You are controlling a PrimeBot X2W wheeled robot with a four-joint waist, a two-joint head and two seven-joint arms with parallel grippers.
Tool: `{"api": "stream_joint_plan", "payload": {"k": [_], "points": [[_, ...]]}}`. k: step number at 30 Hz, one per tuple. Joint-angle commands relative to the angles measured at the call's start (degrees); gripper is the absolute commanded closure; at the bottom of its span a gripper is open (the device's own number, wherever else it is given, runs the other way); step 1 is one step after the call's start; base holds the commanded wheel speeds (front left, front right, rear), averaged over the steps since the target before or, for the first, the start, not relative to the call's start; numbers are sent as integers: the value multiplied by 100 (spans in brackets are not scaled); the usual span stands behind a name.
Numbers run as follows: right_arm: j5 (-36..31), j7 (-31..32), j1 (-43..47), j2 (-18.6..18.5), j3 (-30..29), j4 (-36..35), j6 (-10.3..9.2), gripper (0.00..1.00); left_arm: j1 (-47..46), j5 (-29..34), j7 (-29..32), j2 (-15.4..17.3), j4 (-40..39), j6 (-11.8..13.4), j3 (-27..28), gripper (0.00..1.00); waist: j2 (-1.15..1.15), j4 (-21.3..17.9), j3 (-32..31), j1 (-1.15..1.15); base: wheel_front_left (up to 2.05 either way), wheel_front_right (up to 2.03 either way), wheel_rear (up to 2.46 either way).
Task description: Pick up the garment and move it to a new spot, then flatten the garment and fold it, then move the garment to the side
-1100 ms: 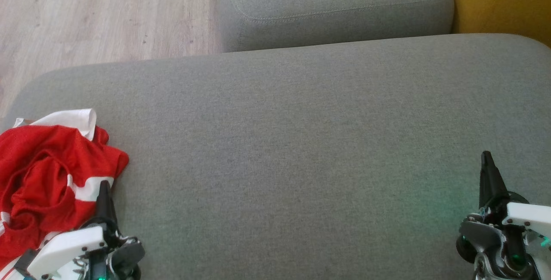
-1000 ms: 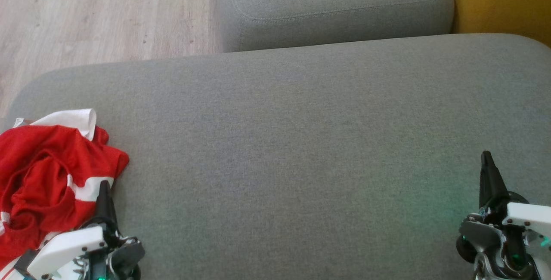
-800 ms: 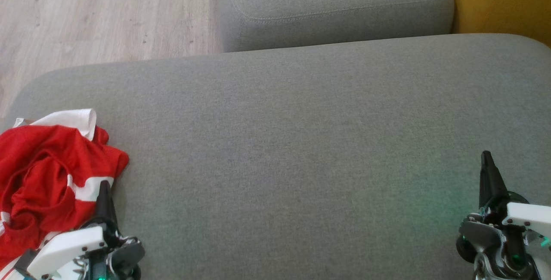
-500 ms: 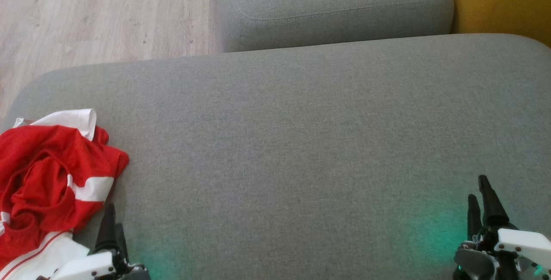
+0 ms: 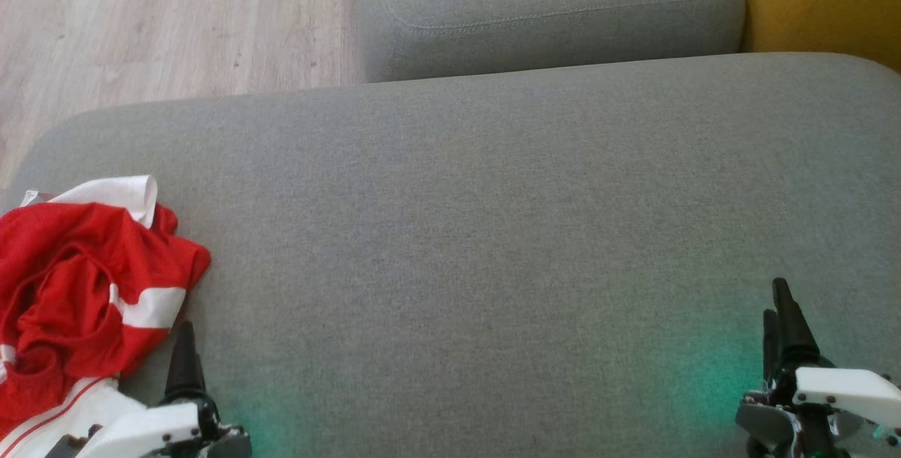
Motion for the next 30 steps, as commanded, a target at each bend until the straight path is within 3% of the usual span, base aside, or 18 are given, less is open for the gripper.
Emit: {"api": "stream_joint_plan", "payload": {"k": [1,13,30], "points": [[-147,-52,-304,-26,44,-229,-1,0,-304,126,-46,25,-209,-1,13,0,0,0,4,-1,0,0,0],[-1170,-255,-340,-29,167,-431,-1,0,-362,1298,-248,28,-519,326,-194,0,0,11,52,-1,0,0,0],[-2415,-525,-378,-35,462,-592,-2,0,-427,2481,-516,32,-818,651,-580,0,0,40,79,-1,0,0,0]]}}
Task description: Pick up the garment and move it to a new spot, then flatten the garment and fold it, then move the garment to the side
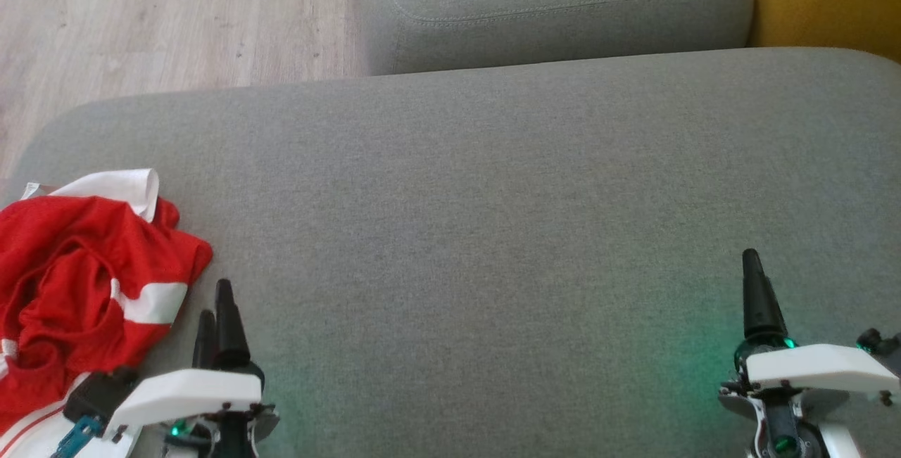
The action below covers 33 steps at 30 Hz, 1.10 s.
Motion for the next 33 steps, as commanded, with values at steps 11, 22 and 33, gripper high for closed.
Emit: {"api": "stream_joint_plan", "payload": {"k": [11,22,33], "points": [[-903,-247,-295,-38,221,-258,-2,0,-339,955,-228,33,-334,180,-179,0,0,7,-56,0,0,0,0],[-1629,-433,-294,-42,406,-241,-2,0,-346,1803,-413,35,-365,365,-391,0,0,17,-105,0,0,0,0],[-2502,-636,-320,-46,652,-147,-3,0,-345,2746,-615,39,-298,459,-615,0,0,26,-145,0,0,0,0]]}}
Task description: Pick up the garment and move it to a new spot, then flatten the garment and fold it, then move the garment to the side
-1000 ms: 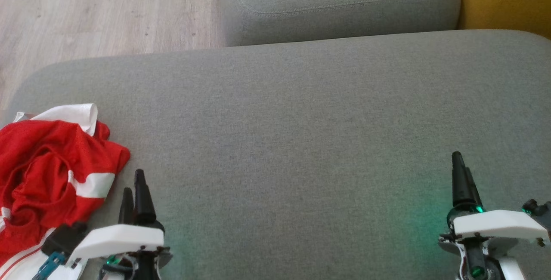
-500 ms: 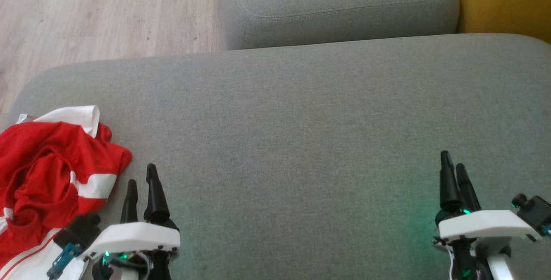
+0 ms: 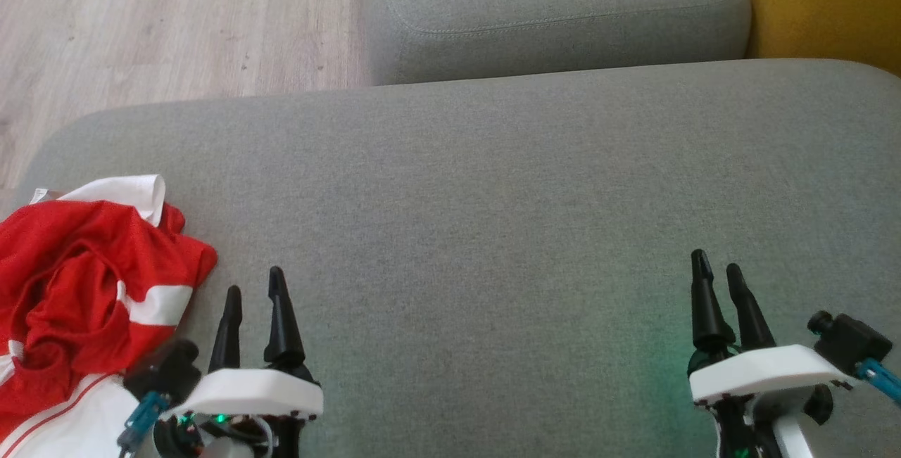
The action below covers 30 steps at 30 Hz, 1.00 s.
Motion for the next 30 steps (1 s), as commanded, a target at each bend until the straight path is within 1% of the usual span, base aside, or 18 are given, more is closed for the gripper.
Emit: {"api": "stream_joint_plan", "payload": {"k": [1,2,9,12,20,27,30], "points": [[-289,-107,-315,-43,139,-136,-3,0,-314,275,-110,31,-198,71,50,0,0,4,-8,0,0,0,0],[-289,-107,-315,-43,139,-136,-3,0,-314,275,-110,31,-198,71,50,0,0,4,-8,0,0,0,0],[-850,-225,-290,-46,177,-29,-3,0,-303,816,-227,33,-230,181,-56,0,0,23,-47,0,0,0,0],[-1156,-276,-293,-47,205,83,-3,0,-300,1104,-278,34,-220,204,-117,0,0,36,-74,0,0,0,0],[-1749,-411,-265,-50,253,71,-3,0,-295,1812,-412,44,-71,281,-233,0,0,83,-120,0,0,0,0],[-2289,-529,-255,-52,282,114,-4,0,-316,2458,-530,71,36,558,-370,0,0,110,-126,0,0,0,0],[-2526,-580,-257,-53,317,131,-4,0,-303,2622,-580,69,43,597,-453,0,0,101,-142,0,0,0,0]]}}
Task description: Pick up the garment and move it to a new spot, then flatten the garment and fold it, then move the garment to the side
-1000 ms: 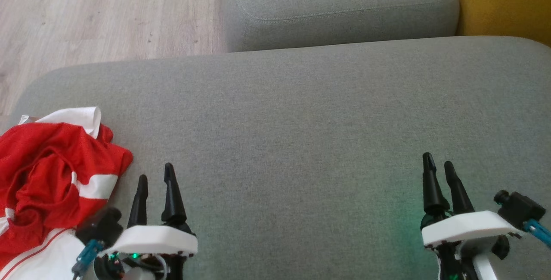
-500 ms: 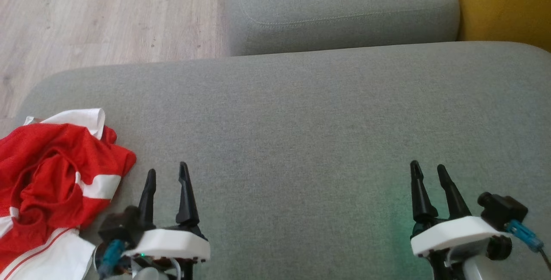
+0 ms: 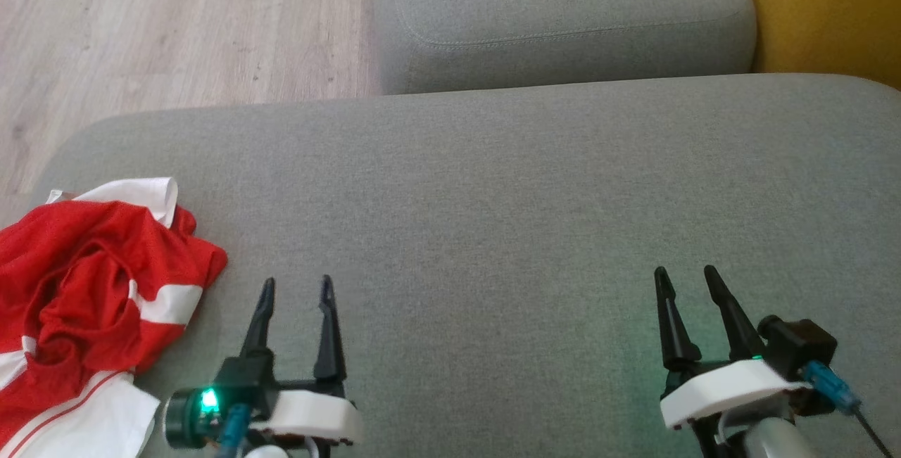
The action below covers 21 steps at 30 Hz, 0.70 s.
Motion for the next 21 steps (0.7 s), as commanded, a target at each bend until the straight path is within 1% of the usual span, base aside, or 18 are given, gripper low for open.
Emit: {"api": "stream_joint_plan", "payload": {"k": [1,14,21], "points": [[-221,-104,-259,-49,153,-163,-4,0,-302,205,-91,34,-192,55,83,0,0,-7,-7,0,0,0,0],[-1149,-324,-238,-54,224,-211,-4,0,-294,1060,-309,27,-76,218,-74,0,0,-94,-52,0,0,0,0],[-1175,-336,-238,-54,191,-235,-4,0,-300,1098,-322,22,-105,207,-50,0,0,-111,-48,0,0,0,0]]}}
